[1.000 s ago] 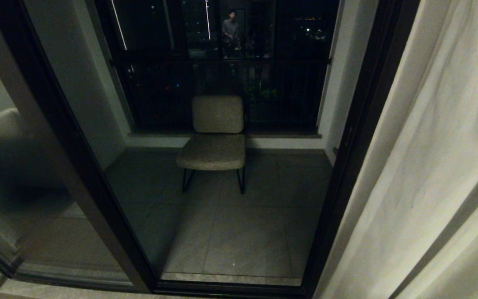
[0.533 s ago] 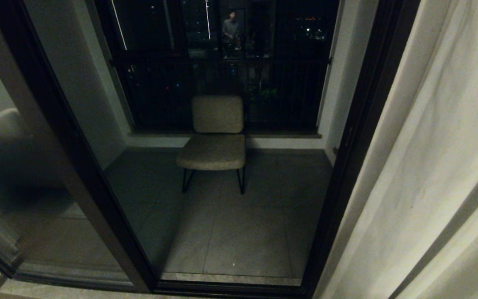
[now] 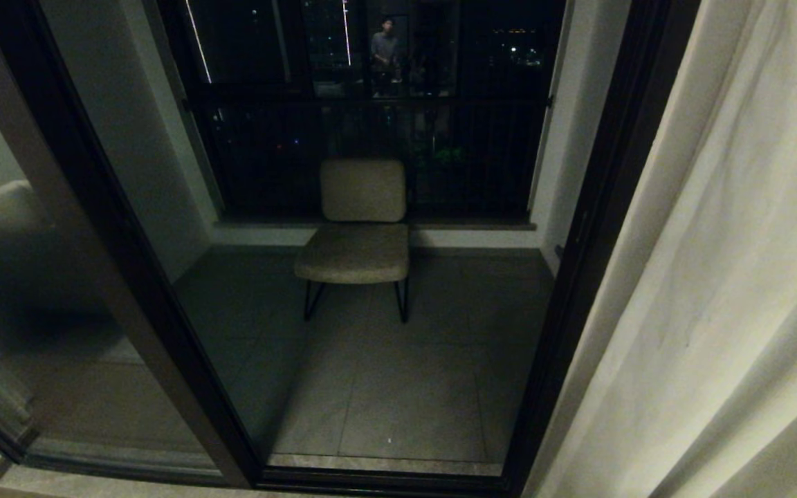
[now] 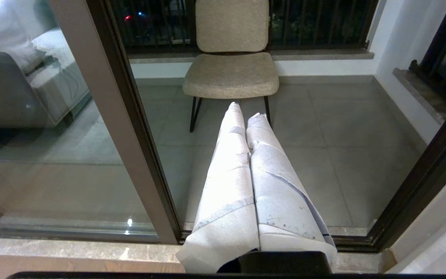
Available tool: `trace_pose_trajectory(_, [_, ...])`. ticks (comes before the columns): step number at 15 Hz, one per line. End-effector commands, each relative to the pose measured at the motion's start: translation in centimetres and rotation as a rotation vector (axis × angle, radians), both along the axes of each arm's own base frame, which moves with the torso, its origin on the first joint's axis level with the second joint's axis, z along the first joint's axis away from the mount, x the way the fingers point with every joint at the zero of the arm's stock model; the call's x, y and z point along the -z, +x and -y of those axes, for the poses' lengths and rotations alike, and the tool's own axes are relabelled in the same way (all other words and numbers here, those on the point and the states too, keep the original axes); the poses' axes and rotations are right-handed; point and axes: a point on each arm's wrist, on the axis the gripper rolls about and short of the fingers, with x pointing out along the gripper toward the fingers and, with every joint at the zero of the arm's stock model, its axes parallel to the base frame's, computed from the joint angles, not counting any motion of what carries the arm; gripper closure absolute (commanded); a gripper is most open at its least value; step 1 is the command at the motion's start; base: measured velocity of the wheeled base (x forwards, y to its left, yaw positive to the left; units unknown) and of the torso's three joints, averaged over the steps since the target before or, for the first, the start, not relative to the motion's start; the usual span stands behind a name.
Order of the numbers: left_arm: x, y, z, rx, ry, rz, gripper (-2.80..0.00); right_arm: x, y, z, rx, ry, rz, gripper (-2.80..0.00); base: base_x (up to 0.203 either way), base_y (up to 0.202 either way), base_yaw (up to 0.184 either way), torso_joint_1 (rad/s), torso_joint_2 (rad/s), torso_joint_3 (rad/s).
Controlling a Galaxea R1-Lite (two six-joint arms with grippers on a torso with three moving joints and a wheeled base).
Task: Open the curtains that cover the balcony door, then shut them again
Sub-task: Close the inner curtains on both sides
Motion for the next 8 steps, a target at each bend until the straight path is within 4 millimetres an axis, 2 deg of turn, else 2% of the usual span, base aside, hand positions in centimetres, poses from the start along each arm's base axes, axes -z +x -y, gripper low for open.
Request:
trace_pose_trajectory(1, [0.0,0.0,0.0,0.000,0.000,0.000,0.00,0.3,2.5,0.5,-0.014,0.024,-0.020,-2.80,0.000,0.000,0.000,0.000,0.00,0.000])
trace_pose_trajectory(5, [0.0,0.0,0.0,0.000,0.000,0.000,0.00,-0.2,5.5,0.9,-0.129,0.012,0.044,-2.80,0.000,0.000,0.000,0.000,0.00,0.000])
trace_pose_trajectory(8, [0.0,0.0,0.0,0.000,0.000,-0.001,0.00,-0.2,6.1,1.0,-0.160,-0.001,0.050,-2.80,0.000,0.000,0.000,0.000,0.00,0.000])
